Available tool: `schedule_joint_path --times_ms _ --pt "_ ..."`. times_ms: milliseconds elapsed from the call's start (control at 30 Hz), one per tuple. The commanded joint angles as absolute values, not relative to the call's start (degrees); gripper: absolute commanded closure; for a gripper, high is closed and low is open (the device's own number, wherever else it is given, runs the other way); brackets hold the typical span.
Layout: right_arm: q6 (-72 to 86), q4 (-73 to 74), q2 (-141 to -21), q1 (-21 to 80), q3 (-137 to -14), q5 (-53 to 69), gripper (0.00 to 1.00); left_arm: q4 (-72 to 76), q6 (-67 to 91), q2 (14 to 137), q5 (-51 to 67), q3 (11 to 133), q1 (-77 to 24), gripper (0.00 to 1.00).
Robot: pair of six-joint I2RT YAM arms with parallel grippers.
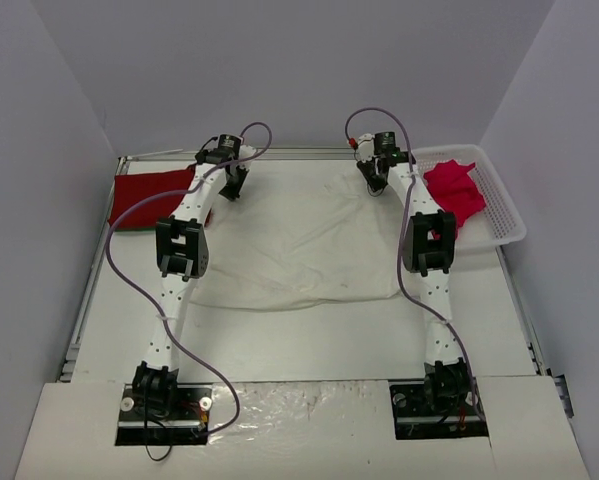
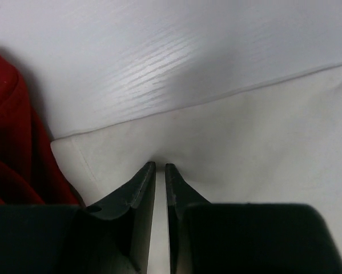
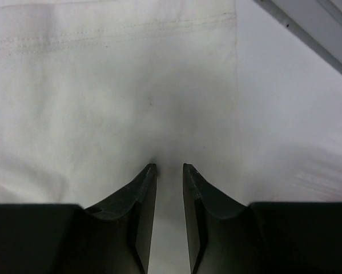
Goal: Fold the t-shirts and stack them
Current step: Flatten out the tshirt
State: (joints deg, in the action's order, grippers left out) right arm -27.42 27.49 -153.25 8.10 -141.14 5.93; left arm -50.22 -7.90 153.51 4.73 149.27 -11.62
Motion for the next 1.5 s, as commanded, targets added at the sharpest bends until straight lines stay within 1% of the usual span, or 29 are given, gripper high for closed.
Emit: schedule_joint_path --times_ms 0,33,133,167,267,300,367,400,467,500,533,600,633,667,700,733,767,833,867,967,1100,1267,1467 --pt "-26.72 25.59 -157.41 9.23 -140.63 2.91 0.77 -49.67 -8.35 154.43 0.62 149.77 -10.81 0.87" --pt "-26.89 23.92 -157.50 9.75 -140.63 2.29 0.74 -49.40 -8.61 154.16 0.62 149.94 -10.90 0.87" --pt "-27.07 21.80 -156.98 10.81 -140.89 -0.17 0.74 -48.78 -9.67 152.85 -1.23 149.85 -10.99 0.82" --pt "-27.24 21.45 -156.36 11.94 -140.80 -2.35 0.74 -48.87 -10.10 152.32 -1.49 149.68 -11.07 0.79" --pt "-27.34 20.13 -151.80 14.05 -138.79 -5.88 0.69 -48.78 -10.37 147.67 -1.93 146.88 -10.99 0.75" --pt "-27.33 19.69 -148.13 14.58 -137.65 -5.89 0.63 -48.26 -10.46 144.18 -1.93 145.65 -11.07 0.74" --pt "-26.99 19.25 -143.81 15.38 -133.70 -5.45 0.59 -47.38 -10.72 140.12 -1.93 140.64 -11.07 0.73" --pt "-26.46 19.16 -139.35 15.99 -132.12 -4.93 0.57 -46.33 -11.16 135.57 -1.67 138.54 -11.07 0.72" --pt "-26.02 19.07 -134.76 16.52 -126.78 -4.31 0.55 -45.18 -12.21 130.98 -1.15 131.62 -11.07 0.70" --pt "-25.32 19.25 -130.21 16.87 -124.74 -3.87 0.53 -45.00 -12.65 126.43 -0.01 129.22 -11.16 0.69" --pt "-25.31 19.07 -127.90 16.96 -120.02 -3.26 0.52 -44.65 -13.18 124.12 0.00 123.80 -11.34 0.69" --pt "-24.96 19.51 -121.22 17.05 -115.16 -2.38 0.46 -44.47 -14.76 117.97 2.18 118.07 -11.60 0.68" --pt "-25.05 19.51 -119.11 17.14 -112.44 -2.46 0.46 -44.12 -15.37 115.95 2.89 115.08 -11.69 0.67" --pt "-25.14 20.03 -114.74 17.05 -106.93 -2.37 0.42 -43.51 -16.60 112.36 3.77 109.05 -11.69 0.66" --pt "-25.66 20.39 -112.61 17.05 -104.27 -2.37 0.40 -43.16 -17.13 110.85 5.17 106.03 -11.69 0.63" --pt "-25.66 20.83 -110.67 16.96 -101.63 -2.46 0.39 -42.46 -18.88 109.35 5.97 103.13 -11.69 0.61" --pt "-25.84 22.31 -106.91 16.79 -96.82 -2.11 0.37 -42.19 -19.68 106.90 6.50 97.44 -11.69 0.61" --pt "-26.63 24.69 -103.38 16.61 -92.48 -0.80 0.37 -39.40 -22.48 104.51 7.64 91.44 -11.69 0.60" --pt "-26.72 26.44 -99.62 16.35 -87.94 -0.01 0.36 -38.24 -23.37 102.59 7.65 85.92 -11.69 0.60" --pt "-27.60 30.39 -92.76 16.17 -81.67 4.55 0.36 -34.81 -27.41 99.77 7.82 79.65 -11.69 0.60" --pt "-27.16 32.17 -85.97 16.17 -71.57 6.59 0.36 -30.42 -29.97 97.21 7.38 72.44 -11.60 0.60" --pt "-25.31 32.17 -80.95 15.21 -65.93 8.78 0.36 -27.16 -31.46 95.36 7.21 69.79 -11.69 0.59" --pt "-24.79 31.64 -81.21 12.22 -62.23 12.56 0.36 -26.19 -31.82 95.45 8.60 68.20 -11.78 0.59"
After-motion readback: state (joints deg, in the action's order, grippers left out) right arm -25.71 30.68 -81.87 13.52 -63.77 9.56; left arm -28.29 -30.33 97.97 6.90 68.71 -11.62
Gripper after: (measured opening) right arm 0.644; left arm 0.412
